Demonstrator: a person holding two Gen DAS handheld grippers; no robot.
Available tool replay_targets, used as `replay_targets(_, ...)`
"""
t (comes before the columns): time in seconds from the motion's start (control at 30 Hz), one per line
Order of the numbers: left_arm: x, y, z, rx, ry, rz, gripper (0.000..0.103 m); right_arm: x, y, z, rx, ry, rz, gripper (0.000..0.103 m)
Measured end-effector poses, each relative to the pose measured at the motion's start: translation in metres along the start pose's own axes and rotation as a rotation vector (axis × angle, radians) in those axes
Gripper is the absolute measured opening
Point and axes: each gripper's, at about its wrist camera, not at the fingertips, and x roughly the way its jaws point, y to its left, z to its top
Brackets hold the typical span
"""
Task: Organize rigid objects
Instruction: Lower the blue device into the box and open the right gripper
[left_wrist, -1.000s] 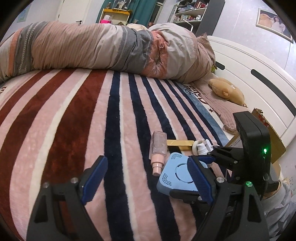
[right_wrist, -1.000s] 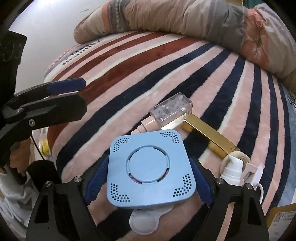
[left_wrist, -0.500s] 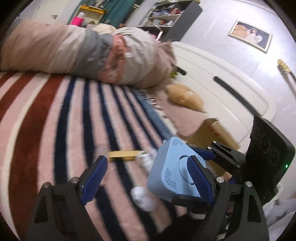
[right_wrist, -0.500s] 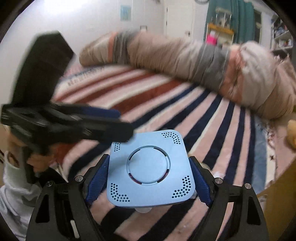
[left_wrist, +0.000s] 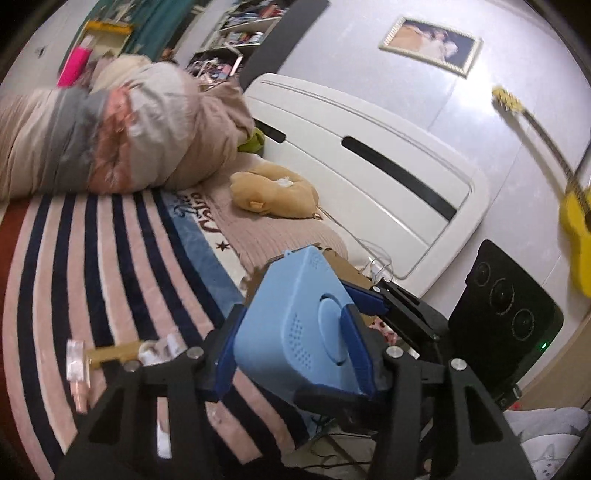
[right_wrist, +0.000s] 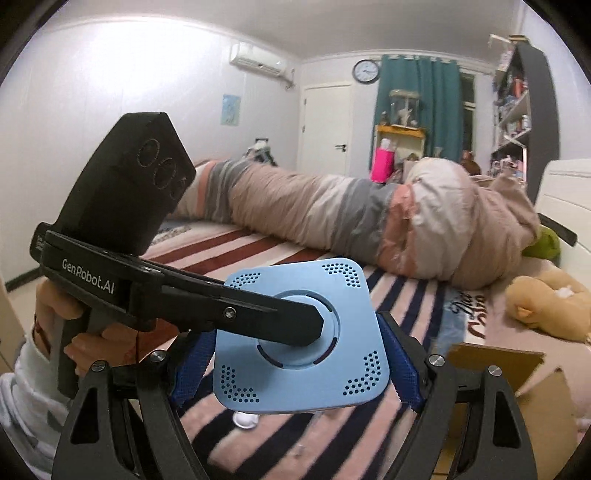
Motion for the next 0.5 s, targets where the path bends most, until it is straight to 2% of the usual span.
replay_targets(0.1,0.022,-0.031,0.011,0.091,0.035,0.025,0.048,-0.019,-0.020,-0.005,0.025,-0.020,-0.028,0.081)
replay_targets(0.27,0.069,-0.068,0.031,0.206,0.121,0.026,0.048,-0.049,-0.054,-0.016,0.052,-0.023,-0.131,0.081)
replay_targets(0.5,0.140,-0.096,0.029,0.279,0.263,0.010,0.048,-0.068,-0.105,-0.042,0.118,0.100,-0.237,0.081)
